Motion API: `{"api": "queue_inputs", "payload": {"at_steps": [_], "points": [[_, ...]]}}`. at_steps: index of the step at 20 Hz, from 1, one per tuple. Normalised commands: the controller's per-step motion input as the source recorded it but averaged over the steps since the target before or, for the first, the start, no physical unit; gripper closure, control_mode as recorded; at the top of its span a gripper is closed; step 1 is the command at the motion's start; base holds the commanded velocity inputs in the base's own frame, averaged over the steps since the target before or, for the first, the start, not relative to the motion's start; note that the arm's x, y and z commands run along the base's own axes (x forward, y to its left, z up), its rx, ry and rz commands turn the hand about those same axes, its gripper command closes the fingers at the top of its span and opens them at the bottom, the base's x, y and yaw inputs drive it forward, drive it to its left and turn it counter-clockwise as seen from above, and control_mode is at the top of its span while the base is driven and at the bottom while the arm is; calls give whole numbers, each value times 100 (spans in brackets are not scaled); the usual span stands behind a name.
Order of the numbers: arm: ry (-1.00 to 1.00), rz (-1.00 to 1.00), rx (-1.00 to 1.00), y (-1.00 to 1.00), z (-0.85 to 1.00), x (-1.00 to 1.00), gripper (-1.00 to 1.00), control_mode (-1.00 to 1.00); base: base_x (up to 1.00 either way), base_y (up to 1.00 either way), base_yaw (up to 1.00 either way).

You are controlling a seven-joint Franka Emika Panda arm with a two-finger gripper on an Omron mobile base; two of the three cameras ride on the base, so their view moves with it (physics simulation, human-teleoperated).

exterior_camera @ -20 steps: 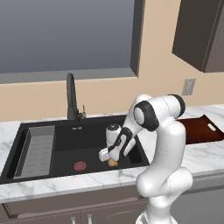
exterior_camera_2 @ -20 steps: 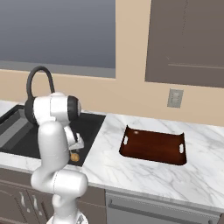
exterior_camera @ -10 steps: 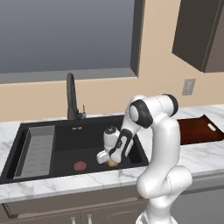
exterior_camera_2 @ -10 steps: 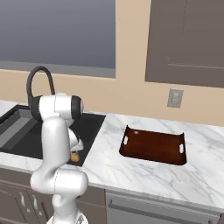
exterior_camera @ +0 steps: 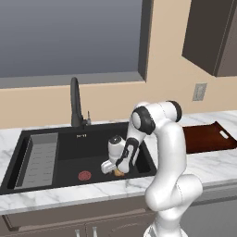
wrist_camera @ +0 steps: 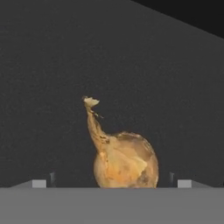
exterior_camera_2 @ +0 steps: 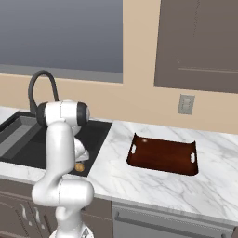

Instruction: Pick up all produce items and place them in the sink. Turn on the sink faucet to wash them. Then turn the sink off and put them in the tray.

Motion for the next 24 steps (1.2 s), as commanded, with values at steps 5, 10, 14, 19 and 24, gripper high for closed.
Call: {"api": "queue_inputs", "payload": {"at_steps": [5, 10, 14, 19, 24], "points": [[-2, 0, 0, 0, -21, 10, -100, -100, 0, 0, 0], [-1, 0, -1, 0, -24, 0, -100, -100, 0, 0, 0], [-4, 0, -1, 0, -21, 1, -100, -100, 0, 0, 0], [-4, 0, 0, 0, -23, 6, -100, -100, 0, 0, 0], [-7, 0, 0, -1, -34, 0, -100, -100, 0, 0, 0]]}}
